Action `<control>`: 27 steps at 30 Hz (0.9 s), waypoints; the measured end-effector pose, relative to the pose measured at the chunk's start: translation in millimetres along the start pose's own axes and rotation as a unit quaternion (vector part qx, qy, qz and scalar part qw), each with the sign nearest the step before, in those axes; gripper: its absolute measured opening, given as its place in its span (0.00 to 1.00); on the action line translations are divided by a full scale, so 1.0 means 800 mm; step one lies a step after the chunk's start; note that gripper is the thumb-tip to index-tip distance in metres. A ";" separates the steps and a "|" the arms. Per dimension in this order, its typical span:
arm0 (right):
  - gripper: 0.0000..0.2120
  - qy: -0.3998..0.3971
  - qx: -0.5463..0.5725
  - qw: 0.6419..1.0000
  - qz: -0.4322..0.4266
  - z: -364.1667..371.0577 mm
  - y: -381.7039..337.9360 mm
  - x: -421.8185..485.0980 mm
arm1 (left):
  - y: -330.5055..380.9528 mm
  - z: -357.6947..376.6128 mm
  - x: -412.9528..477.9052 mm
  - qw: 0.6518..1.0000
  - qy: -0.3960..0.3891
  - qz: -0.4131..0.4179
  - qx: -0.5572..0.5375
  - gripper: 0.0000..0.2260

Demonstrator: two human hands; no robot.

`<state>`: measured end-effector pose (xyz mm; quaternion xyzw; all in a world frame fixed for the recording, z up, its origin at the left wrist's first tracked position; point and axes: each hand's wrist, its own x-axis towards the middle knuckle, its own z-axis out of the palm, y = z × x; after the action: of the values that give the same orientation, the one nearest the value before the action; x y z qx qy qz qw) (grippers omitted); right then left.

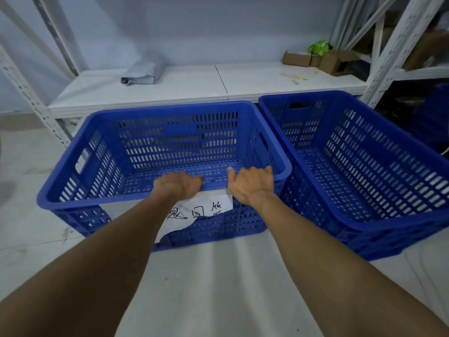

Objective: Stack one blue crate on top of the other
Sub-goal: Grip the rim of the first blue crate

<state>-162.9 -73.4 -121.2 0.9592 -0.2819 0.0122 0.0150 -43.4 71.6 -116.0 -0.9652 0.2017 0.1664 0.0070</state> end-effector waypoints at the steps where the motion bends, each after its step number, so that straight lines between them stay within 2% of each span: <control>1: 0.35 0.002 0.001 1.000 -0.004 0.000 -0.003 0.000 | -0.003 -0.001 -0.003 1.000 0.000 -0.004 -0.001 0.35; 6: 0.36 -0.008 -0.005 1.000 -0.010 0.001 -0.006 -0.005 | -0.009 0.003 -0.013 1.000 0.020 0.002 -0.016 0.32; 9: 0.38 -0.029 0.014 0.999 -0.014 -0.002 -0.003 -0.005 | -0.012 0.007 -0.016 0.997 0.061 0.016 -0.034 0.28; 11: 0.38 -0.031 0.034 0.999 -0.011 -0.001 0.009 -0.004 | -0.010 0.005 -0.016 0.996 0.082 0.025 -0.033 0.30; 15: 0.34 0.012 0.055 0.998 -0.018 -0.009 0.060 -0.011 | 0.017 -0.016 -0.016 0.991 0.108 0.050 -0.069 0.36; 18: 0.31 0.076 0.036 0.996 -0.015 -0.023 0.104 -0.015 | 0.062 -0.037 -0.018 0.985 0.131 0.083 -0.079 0.35; 20: 0.30 0.083 0.039 0.996 0.013 -0.033 0.139 -0.021 | 0.102 -0.044 -0.023 0.980 0.139 0.103 -0.095 0.33; 24: 0.25 0.046 0.052 0.994 0.080 -0.041 0.187 -0.040 | 0.171 -0.038 -0.042 0.965 0.140 0.174 -0.139 0.32; 27: 0.28 -0.058 0.086 0.987 0.119 -0.035 0.204 -0.055 | 0.219 -0.031 -0.061 0.952 0.132 0.219 -0.168 0.34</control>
<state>-288.7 -186.0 -91.5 0.9157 -0.3921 -0.0176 -0.0858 -146.2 -72.6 -67.3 -0.8977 0.3769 0.0664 -0.2183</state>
